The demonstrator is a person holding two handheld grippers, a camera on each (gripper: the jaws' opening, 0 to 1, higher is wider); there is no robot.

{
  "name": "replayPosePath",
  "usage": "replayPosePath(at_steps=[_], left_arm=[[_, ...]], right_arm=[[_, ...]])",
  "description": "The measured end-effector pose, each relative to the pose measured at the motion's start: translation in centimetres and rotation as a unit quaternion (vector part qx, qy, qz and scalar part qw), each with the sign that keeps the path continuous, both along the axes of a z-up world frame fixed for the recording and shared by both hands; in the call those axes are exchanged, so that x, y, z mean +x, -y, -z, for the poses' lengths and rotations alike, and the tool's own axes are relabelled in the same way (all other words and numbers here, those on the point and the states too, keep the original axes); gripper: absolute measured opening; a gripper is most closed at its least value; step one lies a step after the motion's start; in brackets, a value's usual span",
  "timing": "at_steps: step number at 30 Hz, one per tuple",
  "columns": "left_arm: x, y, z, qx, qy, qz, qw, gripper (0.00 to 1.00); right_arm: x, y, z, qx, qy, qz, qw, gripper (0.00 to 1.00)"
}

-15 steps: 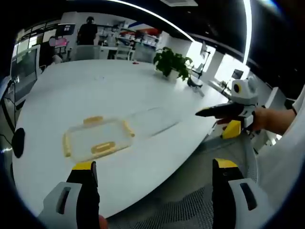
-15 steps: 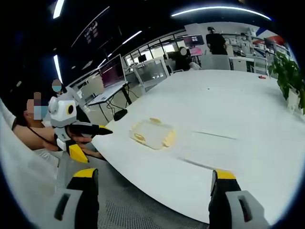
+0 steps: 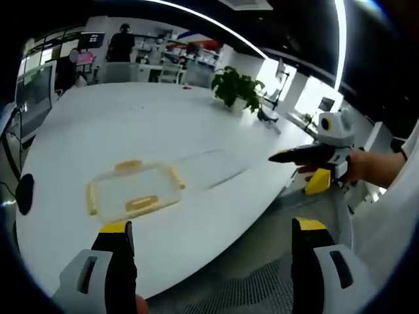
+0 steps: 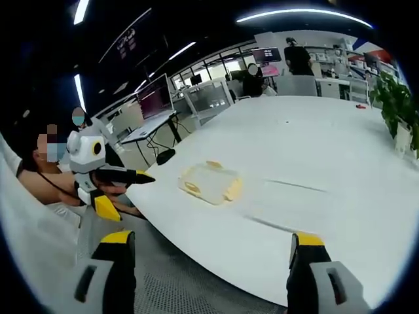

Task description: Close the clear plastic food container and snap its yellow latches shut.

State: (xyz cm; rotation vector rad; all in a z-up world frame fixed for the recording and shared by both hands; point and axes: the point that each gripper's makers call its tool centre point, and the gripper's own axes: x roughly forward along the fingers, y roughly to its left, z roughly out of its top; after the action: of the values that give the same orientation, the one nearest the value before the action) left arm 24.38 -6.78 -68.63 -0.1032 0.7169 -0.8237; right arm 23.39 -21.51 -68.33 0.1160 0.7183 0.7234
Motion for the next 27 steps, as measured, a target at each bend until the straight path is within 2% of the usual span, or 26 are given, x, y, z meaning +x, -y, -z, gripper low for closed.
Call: replayPosePath(at_steps=[2,27], left_arm=[[0.06,0.07,-0.26,-0.007,0.001,-0.003,1.0000,0.99],[0.23,0.05,-0.27,-0.005,0.002,-0.004,1.0000,0.99]], right_arm=[[-0.07,-0.04,0.08,-0.004,0.001,-0.004,1.0000,0.99],[0.04,0.01,-0.01,-0.007,0.005,-0.008,0.9999,0.99]])
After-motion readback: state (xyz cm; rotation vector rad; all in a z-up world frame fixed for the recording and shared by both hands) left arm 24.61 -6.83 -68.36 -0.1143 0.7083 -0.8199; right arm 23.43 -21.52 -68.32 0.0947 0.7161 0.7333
